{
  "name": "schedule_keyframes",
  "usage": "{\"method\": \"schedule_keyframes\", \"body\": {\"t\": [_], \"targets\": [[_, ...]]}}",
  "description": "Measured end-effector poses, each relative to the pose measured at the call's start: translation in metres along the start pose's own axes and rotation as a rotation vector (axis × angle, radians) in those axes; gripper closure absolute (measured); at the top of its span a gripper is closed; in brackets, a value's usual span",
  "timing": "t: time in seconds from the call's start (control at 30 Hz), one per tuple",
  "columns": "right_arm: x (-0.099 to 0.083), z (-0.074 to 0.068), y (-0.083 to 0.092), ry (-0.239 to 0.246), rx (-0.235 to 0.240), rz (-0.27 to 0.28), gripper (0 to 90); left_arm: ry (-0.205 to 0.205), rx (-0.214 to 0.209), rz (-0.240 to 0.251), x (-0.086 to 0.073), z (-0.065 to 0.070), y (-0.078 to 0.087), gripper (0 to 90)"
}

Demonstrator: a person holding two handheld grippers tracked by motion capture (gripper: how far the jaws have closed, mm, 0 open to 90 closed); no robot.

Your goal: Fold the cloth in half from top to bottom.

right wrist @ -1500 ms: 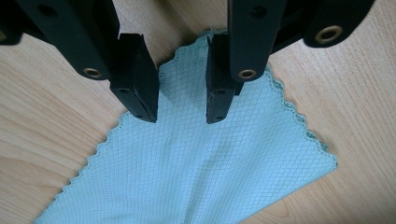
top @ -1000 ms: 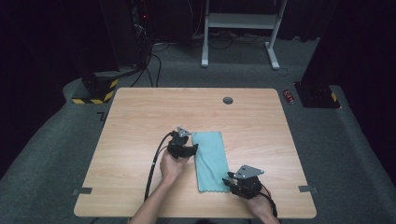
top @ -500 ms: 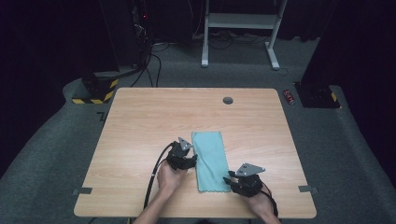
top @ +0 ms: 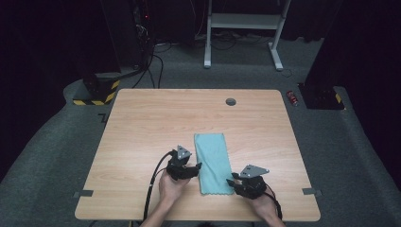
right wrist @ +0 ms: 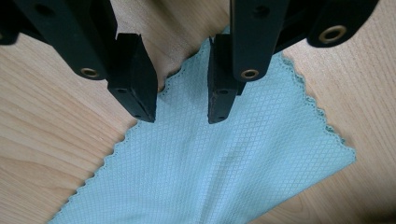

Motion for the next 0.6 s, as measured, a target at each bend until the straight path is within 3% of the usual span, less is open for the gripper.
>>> {"method": "schedule_keyframes", "body": {"t": [0.23, 0.6], "targets": [[0.0, 0.001, 0.002, -0.002, 0.003, 0.012, 63.0, -0.069, 0.071, -0.037, -0.013, 0.014, -0.004, 39.4], [-0.003, 0.003, 0.005, 0.002, 0.01, 0.014, 62.5, -0.088, 0.103, -0.042, -0.021, 0.015, 0.002, 40.2]]}}
Point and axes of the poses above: each handheld gripper's, and its own axes: y roughly backward along the jaws, x roughly out of its top, z roughly to its right, the point moved 2 cm from there along -y, roughly forward along the jaws, and after that the axes turned 6 degrees about -z, right-handed, at the moved point
